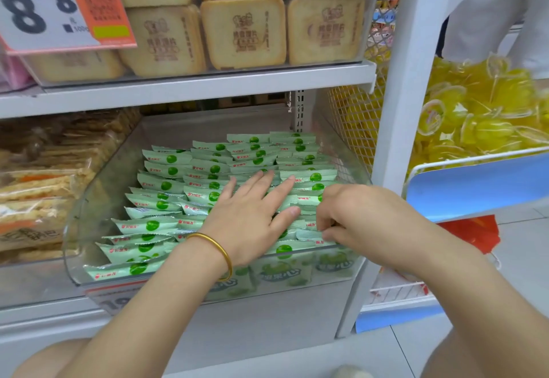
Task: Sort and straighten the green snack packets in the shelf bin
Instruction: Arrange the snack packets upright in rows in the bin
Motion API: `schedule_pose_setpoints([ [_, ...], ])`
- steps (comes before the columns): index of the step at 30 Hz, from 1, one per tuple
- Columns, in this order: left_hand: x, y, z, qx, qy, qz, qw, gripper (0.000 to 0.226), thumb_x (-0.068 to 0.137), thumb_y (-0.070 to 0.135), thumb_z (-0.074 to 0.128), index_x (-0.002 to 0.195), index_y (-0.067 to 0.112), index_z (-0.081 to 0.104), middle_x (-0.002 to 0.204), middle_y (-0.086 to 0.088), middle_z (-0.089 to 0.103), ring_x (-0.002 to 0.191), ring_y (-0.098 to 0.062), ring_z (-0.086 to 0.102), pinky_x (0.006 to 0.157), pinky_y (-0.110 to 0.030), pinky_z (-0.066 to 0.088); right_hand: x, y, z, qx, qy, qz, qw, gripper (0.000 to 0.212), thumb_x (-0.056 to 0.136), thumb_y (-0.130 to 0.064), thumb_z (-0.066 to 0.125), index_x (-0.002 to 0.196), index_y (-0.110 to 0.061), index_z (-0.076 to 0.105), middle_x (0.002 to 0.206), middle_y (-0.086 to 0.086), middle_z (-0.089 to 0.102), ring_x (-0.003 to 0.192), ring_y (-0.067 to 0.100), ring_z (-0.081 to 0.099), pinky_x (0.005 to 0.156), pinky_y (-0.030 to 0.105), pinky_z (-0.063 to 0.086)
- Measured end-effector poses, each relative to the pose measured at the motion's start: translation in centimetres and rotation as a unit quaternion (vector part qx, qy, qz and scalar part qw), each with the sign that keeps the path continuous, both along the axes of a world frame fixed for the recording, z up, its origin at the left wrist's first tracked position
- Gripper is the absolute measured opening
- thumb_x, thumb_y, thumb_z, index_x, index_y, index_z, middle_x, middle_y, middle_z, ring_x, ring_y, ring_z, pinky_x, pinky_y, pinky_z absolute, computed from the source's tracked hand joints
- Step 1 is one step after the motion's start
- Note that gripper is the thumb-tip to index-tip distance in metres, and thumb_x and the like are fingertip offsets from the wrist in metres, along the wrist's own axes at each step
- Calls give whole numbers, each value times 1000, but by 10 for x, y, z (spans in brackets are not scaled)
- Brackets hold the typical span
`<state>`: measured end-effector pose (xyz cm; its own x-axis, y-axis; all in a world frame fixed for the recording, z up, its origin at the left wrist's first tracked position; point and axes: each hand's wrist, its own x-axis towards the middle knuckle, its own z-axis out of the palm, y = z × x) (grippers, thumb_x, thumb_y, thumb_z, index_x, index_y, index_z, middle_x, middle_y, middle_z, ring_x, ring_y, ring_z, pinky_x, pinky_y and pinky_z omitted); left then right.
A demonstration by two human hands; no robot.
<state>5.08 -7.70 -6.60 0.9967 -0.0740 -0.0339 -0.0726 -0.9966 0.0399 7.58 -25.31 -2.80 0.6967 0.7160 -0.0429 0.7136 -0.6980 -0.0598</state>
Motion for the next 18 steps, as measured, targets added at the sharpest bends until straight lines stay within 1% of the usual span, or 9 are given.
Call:
schedule_pose_setpoints([
  [2, 0, 0, 0, -3, 0, -1, 1000, 57, 95, 55, 9, 148, 40, -5, 159, 5, -3, 146, -11, -7, 118, -40, -6, 0, -1, -1, -3, -4, 7, 1000, 6, 94, -29, 49, 89, -28, 52, 98, -9, 50, 93, 18, 54, 74, 32, 45],
  [5, -1, 0, 0, -6, -1, -2, 1000, 56, 95, 54, 10, 148, 39, -5, 159, 5, -3, 146, -10, -7, 118, -40, -6, -1, -4, 0, 3, 3, 11, 1000, 13, 97, -26, 44, 85, -28, 37, 88, -10, 44, 86, 16, 48, 71, 31, 40],
  [8, 0, 1, -1, -8, -3, -2, 1000, 56, 96, 54, 10, 148, 39, -4, 159, 5, -1, 146, -11, -6, 118, -41, -4, 0, -7, 2, 16, 23, 9, 1000, 16, 99, -24, 39, 85, -27, 33, 76, -10, 39, 78, 17, 44, 69, 33, 39],
  [12, 0, 2, -2, -4, -4, -3, 1000, 55, 97, 52, 11, 148, 39, -5, 159, 5, 0, 146, -11, -5, 118, -40, -4, 2, -8, 2, 67, 19, 5, 998, 11, 98, -26, 41, 88, -25, 41, 82, -6, 51, 79, 18, 48, 69, 35, 41],
  [16, 1, 1, -3, -3, -5, -1, 1000, 54, 98, 49, 13, 148, 39, -3, 159, 5, 1, 146, -11, -4, 117, -39, -4, 3, -10, 3, 116, -39, -12, 992, 9, 98, -29, 42, 94, -26, 50, 87, -8, 58, 83, 16, 53, 71, 35, 44],
  [18, 2, 2, -4, -27, -8, 0, 1000, 54, 97, 50, 11, 149, 39, 2, 159, 6, 4, 146, -10, -2, 118, -39, -4, 6, -11, 3, 192, -78, -8, 978, 12, 97, -29, 47, 99, -26, 59, 89, -10, 62, 85, 16, 56, 72, 36, 47],
])
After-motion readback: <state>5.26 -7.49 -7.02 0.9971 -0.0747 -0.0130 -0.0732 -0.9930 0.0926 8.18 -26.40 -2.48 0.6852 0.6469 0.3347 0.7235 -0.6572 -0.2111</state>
